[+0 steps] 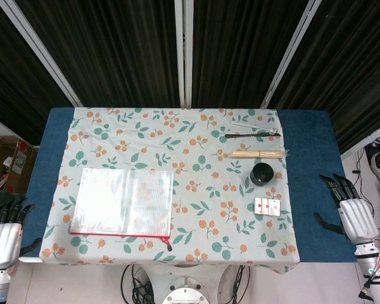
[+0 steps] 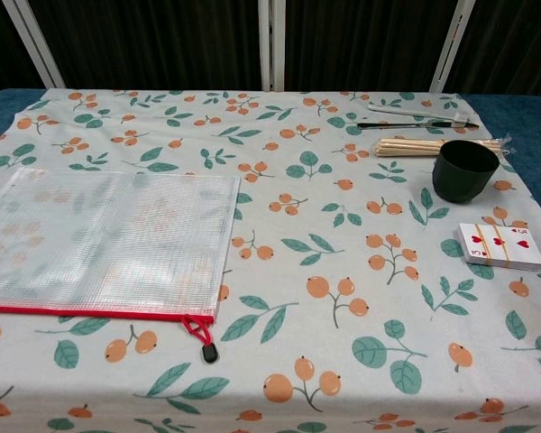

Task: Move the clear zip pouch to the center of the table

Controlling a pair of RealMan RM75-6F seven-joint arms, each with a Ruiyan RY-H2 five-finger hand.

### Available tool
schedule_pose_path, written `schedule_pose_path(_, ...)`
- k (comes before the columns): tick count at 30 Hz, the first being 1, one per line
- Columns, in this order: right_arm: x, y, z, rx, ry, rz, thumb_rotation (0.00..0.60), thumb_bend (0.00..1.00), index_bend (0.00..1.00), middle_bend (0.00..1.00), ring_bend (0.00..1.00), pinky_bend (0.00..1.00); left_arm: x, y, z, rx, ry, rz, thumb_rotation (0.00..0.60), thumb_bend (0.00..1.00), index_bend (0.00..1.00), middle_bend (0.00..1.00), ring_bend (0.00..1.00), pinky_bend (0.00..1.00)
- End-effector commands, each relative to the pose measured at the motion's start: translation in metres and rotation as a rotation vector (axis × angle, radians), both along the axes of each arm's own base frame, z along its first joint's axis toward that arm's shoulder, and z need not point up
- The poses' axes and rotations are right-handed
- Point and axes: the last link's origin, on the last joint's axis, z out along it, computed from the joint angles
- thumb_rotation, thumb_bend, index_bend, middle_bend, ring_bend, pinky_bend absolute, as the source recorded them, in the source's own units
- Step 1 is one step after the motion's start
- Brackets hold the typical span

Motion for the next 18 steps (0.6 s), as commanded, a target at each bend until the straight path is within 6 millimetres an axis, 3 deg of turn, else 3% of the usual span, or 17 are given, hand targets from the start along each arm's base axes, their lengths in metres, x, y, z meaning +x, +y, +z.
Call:
schedule_pose_path(1, 0.000, -0.002, -0.001, 0.003, 0.006, -0.009, 0.600, 0.19, 0.07, 0.12, 0.00, 0.06, -0.001, 0.003, -0.002, -0.010, 0.000, 0.005, 0.600, 0.01, 0.23, 0.16, 0.10, 0.15)
schedule_pose_path(10, 0.007, -0.006, 0.009, -0.014, 0.010, 0.022, 0.600, 0.19, 0.07, 0.12, 0.00, 0.06, 0.016, 0.015, -0.006, -0.050, 0.004, -0.092, 0.600, 0.01, 0.24, 0.16, 0.10, 0.15)
schedule_pose_path(14, 0.016, -0.007, 0.018, -0.039, 0.034, 0.055, 0.600, 0.19, 0.07, 0.12, 0.00, 0.06, 0.048, 0.033, -0.018, -0.158, -0.012, -0.251, 0.600, 0.01, 0.25, 0.16, 0.10, 0.15)
schedule_pose_path(18, 0.022, -0.007, 0.020, -0.037, 0.043, 0.072, 0.600, 0.19, 0.07, 0.12, 0.00, 0.06, 0.091, 0.052, -0.044, -0.334, -0.032, -0.445, 0.600, 0.01, 0.26, 0.16, 0.10, 0.15)
